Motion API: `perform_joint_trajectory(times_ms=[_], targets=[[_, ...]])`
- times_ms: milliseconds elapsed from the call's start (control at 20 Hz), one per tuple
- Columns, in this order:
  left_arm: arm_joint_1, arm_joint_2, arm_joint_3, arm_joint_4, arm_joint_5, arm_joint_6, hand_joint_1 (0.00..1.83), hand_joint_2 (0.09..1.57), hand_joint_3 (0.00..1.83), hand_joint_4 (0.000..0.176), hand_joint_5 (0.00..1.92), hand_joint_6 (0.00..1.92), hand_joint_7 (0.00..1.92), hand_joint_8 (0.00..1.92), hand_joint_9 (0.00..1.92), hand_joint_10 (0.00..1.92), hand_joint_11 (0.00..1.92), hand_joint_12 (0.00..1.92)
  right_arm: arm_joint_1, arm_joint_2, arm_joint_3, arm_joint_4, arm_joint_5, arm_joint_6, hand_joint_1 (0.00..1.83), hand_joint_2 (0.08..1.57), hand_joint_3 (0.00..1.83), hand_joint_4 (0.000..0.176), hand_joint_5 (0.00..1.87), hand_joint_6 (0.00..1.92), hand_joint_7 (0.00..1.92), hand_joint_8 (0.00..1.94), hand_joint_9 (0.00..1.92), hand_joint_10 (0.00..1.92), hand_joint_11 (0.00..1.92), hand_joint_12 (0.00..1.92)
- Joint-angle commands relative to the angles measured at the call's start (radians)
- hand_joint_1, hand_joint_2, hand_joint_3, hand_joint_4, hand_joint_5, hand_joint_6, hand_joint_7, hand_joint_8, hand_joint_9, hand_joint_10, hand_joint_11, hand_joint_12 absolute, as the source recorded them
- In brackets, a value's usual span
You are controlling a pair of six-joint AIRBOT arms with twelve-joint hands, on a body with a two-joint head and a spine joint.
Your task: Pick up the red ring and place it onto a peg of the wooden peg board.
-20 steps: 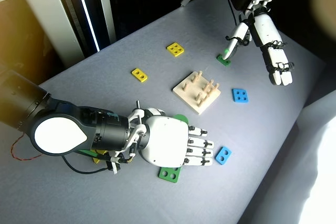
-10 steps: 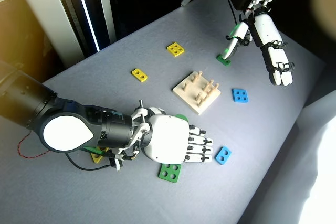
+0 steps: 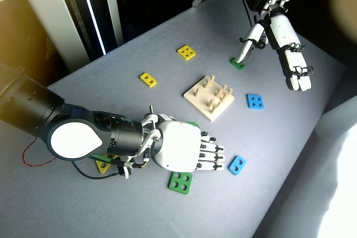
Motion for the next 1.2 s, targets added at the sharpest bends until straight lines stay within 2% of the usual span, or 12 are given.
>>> perform_joint_trajectory(times_ms=[0, 100, 450, 700, 850, 900, 950, 1150], targets=[[-0.013, -0.003, 0.004, 0.0, -0.12, -0.006, 0.27, 0.94, 0.0, 0.176, 0.0, 0.0, 0.0, 0.0, 0.0, 0.0, 0.0, 0.0, 0.004, -0.003, 0.002, 0.031, 0.071, 0.007, 0.93, 0.99, 0.02, 0.0, 0.49, 0.07, 0.12, 0.01, 0.0, 0.0, 0.0, 0.0], [-0.013, -0.003, 0.004, 0.0, -0.12, -0.006, 0.27, 0.93, 0.0, 0.176, 0.0, 0.0, 0.0, 0.0, 0.0, 0.0, 0.0, 0.0, 0.004, -0.005, 0.002, 0.031, 0.072, 0.007, 0.95, 1.0, 0.01, 0.0, 0.5, 0.06, 0.17, 0.01, 0.0, 0.0, 0.0, 0.0], [-0.015, -0.004, 0.004, 0.0, -0.12, -0.006, 0.27, 0.94, 0.0, 0.176, 0.0, 0.0, 0.0, 0.0, 0.0, 0.0, 0.0, 0.0, 0.003, -0.009, 0.004, 0.031, 0.075, 0.013, 0.99, 1.05, 0.02, 0.0, 0.63, 0.1, 0.19, 0.01, 0.0, 0.0, 0.0, 0.0], [-0.016, -0.004, 0.005, 0.001, -0.12, -0.006, 0.29, 0.92, 0.0, 0.176, 0.0, 0.0, 0.0, 0.0, 0.0, 0.0, 0.0, 0.0, 0.004, -0.017, 0.012, 0.031, 0.081, 0.021, 1.03, 1.07, 0.02, 0.0, 0.65, 0.1, 0.19, 0.01, 0.0, 0.0, 0.0, 0.0], [-0.016, -0.004, 0.005, 0.001, -0.12, -0.006, 0.26, 0.93, 0.0, 0.176, 0.0, 0.0, 0.0, 0.0, 0.0, 0.0, 0.0, 0.0, 0.004, -0.018, 0.016, 0.031, 0.085, 0.03, 1.13, 1.11, 0.02, 0.0, 0.76, 0.16, 0.25, 0.02, 0.03, 0.01, 0.0, 0.0], [-0.016, -0.004, 0.004, 0.001, -0.12, -0.006, 0.27, 0.92, 0.0, 0.176, 0.0, 0.0, 0.0, 0.0, 0.0, 0.0, 0.0, 0.0, 0.004, -0.018, 0.017, 0.031, 0.086, 0.031, 1.1, 1.23, 0.01, 0.0, 0.74, 1.3, 0.27, 0.0, 0.05, 0.01, 0.0, 0.0], [-0.016, -0.004, 0.004, 0.001, -0.12, -0.006, 0.27, 0.93, 0.0, 0.176, 0.0, 0.0, 0.0, 0.0, 0.0, 0.0, 0.0, 0.0, 0.004, -0.018, 0.017, 0.031, 0.086, 0.031, 1.09, 1.24, 0.01, 0.0, 0.72, 1.35, 0.28, 0.0, 0.07, 0.01, 0.0, 0.0], [-0.016, -0.003, 0.004, 0.001, -0.12, -0.006, 0.28, 0.92, 0.0, 0.176, 0.0, 0.0, 0.0, 0.0, 0.0, 0.0, 0.0, 0.0, 0.004, -0.018, 0.018, 0.031, 0.087, 0.031, 1.09, 1.25, 0.0, 0.0, 0.73, 1.36, 0.31, 0.01, 0.09, 0.01, 0.0, 0.0]])
